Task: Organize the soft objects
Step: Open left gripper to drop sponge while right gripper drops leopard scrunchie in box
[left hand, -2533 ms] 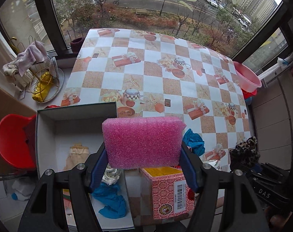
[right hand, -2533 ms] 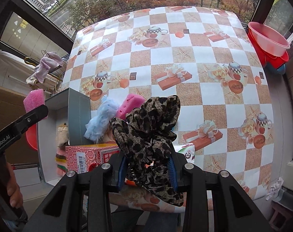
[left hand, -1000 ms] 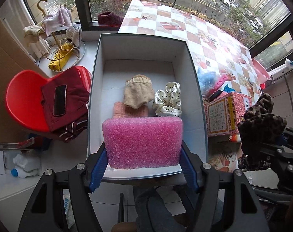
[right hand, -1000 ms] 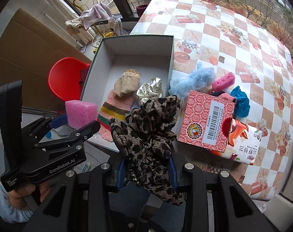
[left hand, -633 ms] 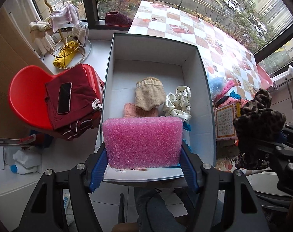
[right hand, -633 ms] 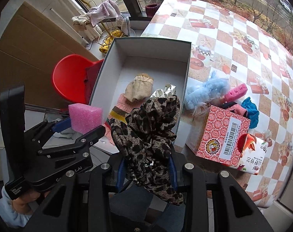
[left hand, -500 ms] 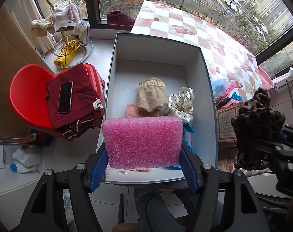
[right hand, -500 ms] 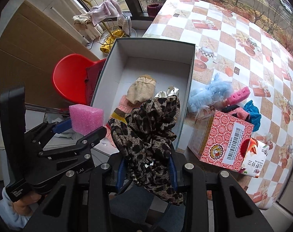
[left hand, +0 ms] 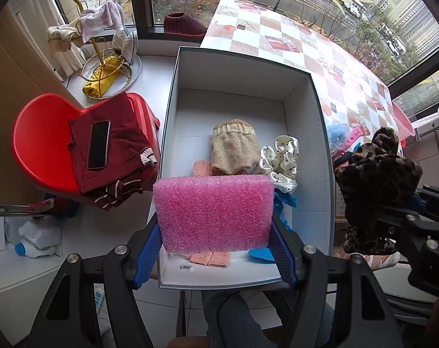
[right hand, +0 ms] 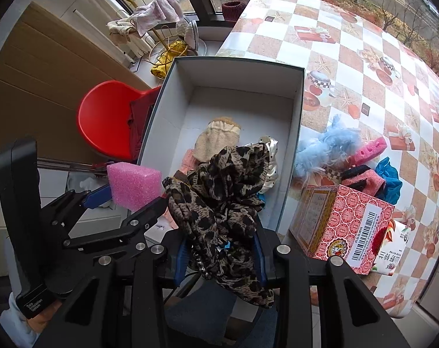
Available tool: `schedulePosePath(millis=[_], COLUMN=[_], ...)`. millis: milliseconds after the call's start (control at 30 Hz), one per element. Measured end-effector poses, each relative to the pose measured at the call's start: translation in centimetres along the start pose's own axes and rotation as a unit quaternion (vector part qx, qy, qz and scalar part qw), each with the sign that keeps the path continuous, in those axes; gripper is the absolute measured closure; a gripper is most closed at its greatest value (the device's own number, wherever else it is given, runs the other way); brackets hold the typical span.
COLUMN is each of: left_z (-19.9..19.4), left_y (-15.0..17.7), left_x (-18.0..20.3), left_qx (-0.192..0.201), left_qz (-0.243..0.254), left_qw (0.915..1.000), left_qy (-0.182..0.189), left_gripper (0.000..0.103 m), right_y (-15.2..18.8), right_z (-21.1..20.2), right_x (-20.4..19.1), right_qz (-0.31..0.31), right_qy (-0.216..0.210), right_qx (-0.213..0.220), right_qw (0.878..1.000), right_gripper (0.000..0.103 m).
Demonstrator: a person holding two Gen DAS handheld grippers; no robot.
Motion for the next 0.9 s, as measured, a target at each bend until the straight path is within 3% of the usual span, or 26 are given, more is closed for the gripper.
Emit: schedulePosePath(millis=[633, 900], left_z=[3.1, 4.7], left_y=[-7.2, -8.6], left_x=[0.0, -0.7], left_qx=[0.015, 0.003], left_qz=[0.011, 0.002], left_qw=[0.9994, 0.9992], left_qy=[-0.029, -0.041], left_gripper=[0.031, 0.031], right_y=[-6.8, -8.7], right_z=[2.8, 4.4], right_x=[2.2, 3.2], right_qz=[0.077, 0.103], right_qy=[-0.031, -0.039], right_qx=[-0.013, -0.021], right_qw=[0.996, 0.994], right_gripper=[0.066, 0.066])
Point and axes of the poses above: each gripper's, at about its wrist camera, not at the fingertips, and z roughly the way its jaws point, x to its right, y to its underside, the point moved 6 cm from there along z, roughly the way its jaws point, and after that the axes turned 11 degrees about y, right-handed, at the moved point
